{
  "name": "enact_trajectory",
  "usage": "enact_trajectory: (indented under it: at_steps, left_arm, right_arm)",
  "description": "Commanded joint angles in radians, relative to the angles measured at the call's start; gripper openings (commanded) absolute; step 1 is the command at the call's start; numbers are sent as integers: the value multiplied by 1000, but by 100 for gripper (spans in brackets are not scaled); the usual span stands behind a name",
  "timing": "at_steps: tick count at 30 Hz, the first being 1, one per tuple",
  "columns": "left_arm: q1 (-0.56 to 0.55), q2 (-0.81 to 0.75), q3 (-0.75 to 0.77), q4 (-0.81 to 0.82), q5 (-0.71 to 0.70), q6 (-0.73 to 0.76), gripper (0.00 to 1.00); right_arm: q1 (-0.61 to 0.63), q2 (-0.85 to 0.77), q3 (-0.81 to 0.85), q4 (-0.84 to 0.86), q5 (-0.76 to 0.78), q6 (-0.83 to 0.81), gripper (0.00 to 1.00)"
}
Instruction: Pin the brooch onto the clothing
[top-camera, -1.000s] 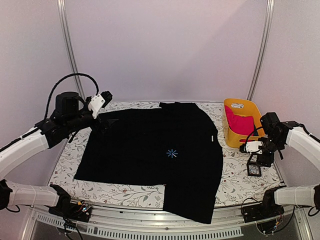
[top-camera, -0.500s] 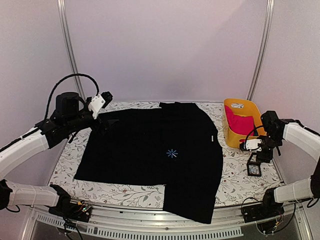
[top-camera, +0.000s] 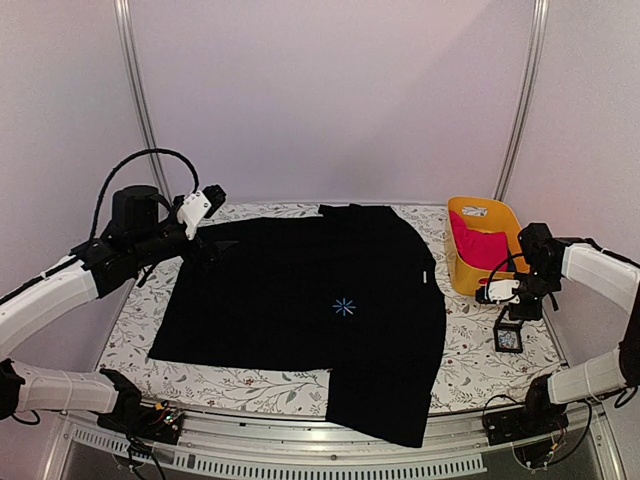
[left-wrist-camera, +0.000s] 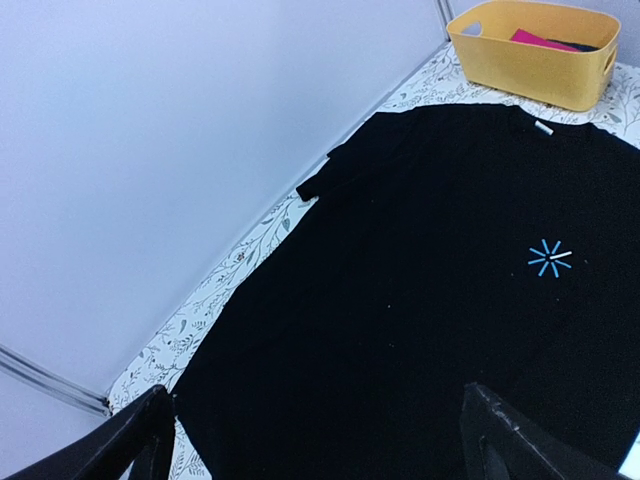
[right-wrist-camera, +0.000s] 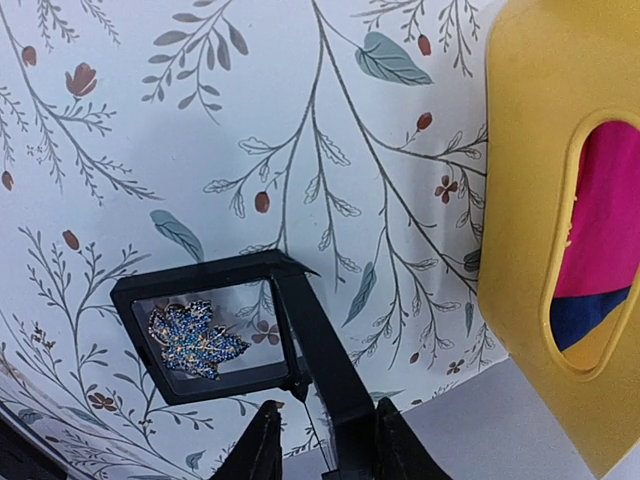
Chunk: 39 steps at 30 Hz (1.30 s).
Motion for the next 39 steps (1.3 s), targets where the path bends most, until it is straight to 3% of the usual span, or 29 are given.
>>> enact_trajectory:
  at_steps: [1,39]
  left_arm:
    - [6,-10,-11,22,10,7,100]
    - [9,-19,-11,19,10,10,100]
  right_arm:
    - [-5,11,21,7,-19,-11,27]
    - [-3,123,132,74,-180,161,13]
